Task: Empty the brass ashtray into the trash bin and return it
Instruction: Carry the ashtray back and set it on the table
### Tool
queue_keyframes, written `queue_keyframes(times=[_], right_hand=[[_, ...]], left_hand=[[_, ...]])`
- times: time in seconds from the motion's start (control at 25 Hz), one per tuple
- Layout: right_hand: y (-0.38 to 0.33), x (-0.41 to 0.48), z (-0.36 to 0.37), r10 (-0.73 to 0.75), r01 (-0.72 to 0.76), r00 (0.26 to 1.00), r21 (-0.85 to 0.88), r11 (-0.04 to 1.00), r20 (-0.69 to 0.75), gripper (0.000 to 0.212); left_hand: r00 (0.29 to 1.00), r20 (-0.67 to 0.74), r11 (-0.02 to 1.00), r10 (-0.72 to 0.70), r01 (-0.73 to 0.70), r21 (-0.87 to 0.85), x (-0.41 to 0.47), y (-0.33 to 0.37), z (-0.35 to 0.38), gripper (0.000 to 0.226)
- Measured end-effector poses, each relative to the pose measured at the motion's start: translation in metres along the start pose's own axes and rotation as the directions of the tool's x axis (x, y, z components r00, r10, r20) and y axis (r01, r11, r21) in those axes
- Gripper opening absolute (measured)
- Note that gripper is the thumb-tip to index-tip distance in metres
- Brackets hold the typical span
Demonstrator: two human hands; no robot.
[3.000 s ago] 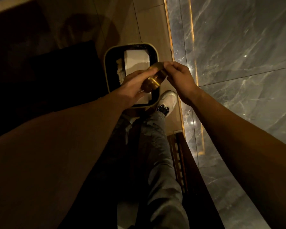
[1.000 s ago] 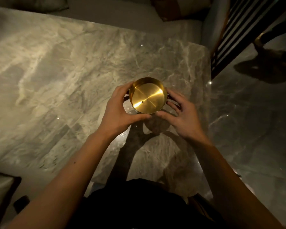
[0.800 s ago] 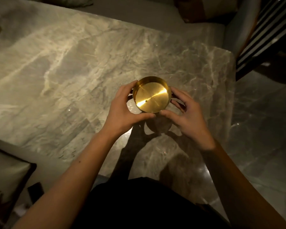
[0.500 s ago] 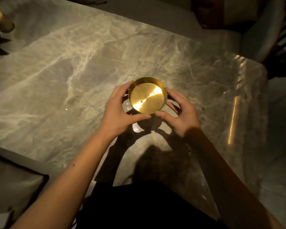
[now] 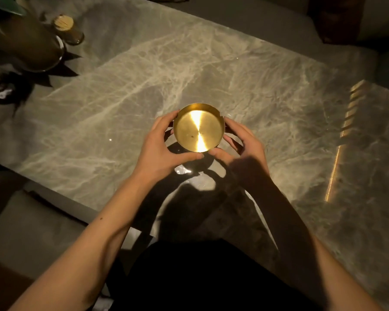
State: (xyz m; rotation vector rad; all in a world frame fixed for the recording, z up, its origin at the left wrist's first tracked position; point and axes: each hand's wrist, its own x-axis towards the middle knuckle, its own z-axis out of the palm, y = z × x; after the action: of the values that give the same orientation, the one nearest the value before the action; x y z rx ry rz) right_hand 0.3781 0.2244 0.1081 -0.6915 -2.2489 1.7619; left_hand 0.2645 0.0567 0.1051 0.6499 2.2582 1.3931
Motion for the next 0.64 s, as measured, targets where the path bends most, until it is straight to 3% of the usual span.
queue_keyframes(times=[0.28,0.52,0.64], right_hand=[[-0.018,0.029,0.053,-0.102,0.116,0.973,-0.057,0.992,0.207,0.07],[-0.043,0.065,0.146,-0.109,0.14,0.93,-0.063,0.988,0.352,0.073],[-0.056,0.093,0.204,-0.107,0.149,0.927,-0.09,0.985,0.36,0.075]], left_hand=[[0.98,-0.182,0.996,-0.078,0.083,0.019,-0.023,-0.014,-0.055,0.103],[0.939,-0.295,0.984,-0.18,0.167,-0.07,-0.021,-0.064,-0.138,0.103],[0.937,-0.309,0.987,-0.161,0.15,-0.061,-0.006,-0.094,-0.191,0.101]])
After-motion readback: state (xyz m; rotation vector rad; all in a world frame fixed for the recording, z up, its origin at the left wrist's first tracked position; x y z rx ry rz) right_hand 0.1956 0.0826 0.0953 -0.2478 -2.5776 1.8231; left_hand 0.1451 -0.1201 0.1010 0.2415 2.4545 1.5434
